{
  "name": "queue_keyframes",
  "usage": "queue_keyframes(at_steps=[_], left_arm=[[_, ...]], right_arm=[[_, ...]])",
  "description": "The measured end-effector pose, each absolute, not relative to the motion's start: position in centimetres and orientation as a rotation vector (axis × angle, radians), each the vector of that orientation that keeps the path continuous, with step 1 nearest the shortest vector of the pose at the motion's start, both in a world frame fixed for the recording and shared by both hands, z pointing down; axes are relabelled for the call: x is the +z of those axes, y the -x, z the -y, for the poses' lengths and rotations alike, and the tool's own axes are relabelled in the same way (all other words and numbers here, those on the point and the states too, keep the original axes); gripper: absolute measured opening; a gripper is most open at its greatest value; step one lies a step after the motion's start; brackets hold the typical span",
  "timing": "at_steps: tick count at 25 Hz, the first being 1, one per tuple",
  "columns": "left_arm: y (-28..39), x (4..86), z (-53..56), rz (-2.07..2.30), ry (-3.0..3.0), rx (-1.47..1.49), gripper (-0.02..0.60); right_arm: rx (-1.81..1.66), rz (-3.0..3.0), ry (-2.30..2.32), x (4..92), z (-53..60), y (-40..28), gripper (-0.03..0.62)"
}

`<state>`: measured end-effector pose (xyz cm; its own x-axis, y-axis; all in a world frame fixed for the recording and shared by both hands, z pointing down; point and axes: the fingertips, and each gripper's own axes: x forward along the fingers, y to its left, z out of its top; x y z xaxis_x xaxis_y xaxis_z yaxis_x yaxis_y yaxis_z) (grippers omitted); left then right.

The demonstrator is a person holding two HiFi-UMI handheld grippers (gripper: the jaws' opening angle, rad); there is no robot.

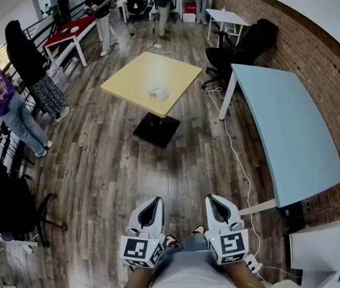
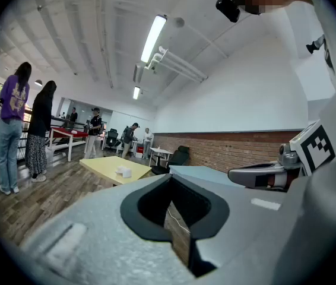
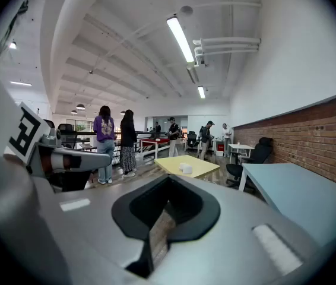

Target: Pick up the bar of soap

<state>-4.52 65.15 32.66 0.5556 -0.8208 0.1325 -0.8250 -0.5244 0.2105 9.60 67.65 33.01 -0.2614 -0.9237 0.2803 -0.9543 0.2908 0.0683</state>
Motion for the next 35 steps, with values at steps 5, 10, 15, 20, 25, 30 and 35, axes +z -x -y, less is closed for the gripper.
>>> queue_keyframes(at_steps=[5,10,15,20,25,30,35], left_arm=[[4.2,33.1,-65.0,1.378,-2.547,0.027,0.003],[3.6,33.1,-64.7,1.4,-2.534,0.037,0.003],[2.4,33.0,-63.8,1.434,-2.522,0.034,0.003],[0.4,33.0,-62.4,1.446,-2.522,0.059,0.003],[-2.1,33.0,-61.3,1.461,-2.529,0.065,0.003],[-4.5,33.9,-60.7,1.43,-2.522,0.101,0.003],[-4.9,33.6,-59.7,1.432,-2.532,0.109,0.003]], right_arm=[[0.168,2.304,-1.712,32.8,-67.3,-9.9,0.003],[0.179,2.319,-1.689,33.1,-66.8,-10.5,0.003],[0.2,2.386,-1.633,33.0,-65.8,-11.2,0.005],[0.194,2.421,-1.626,32.9,-64.4,-13.3,0.005],[0.189,2.422,-1.616,33.4,-63.3,-16.4,0.005],[0.222,2.391,-1.676,33.8,-62.4,-19.7,0.005],[0.249,2.388,-1.675,34.2,-61.6,-20.4,0.005]])
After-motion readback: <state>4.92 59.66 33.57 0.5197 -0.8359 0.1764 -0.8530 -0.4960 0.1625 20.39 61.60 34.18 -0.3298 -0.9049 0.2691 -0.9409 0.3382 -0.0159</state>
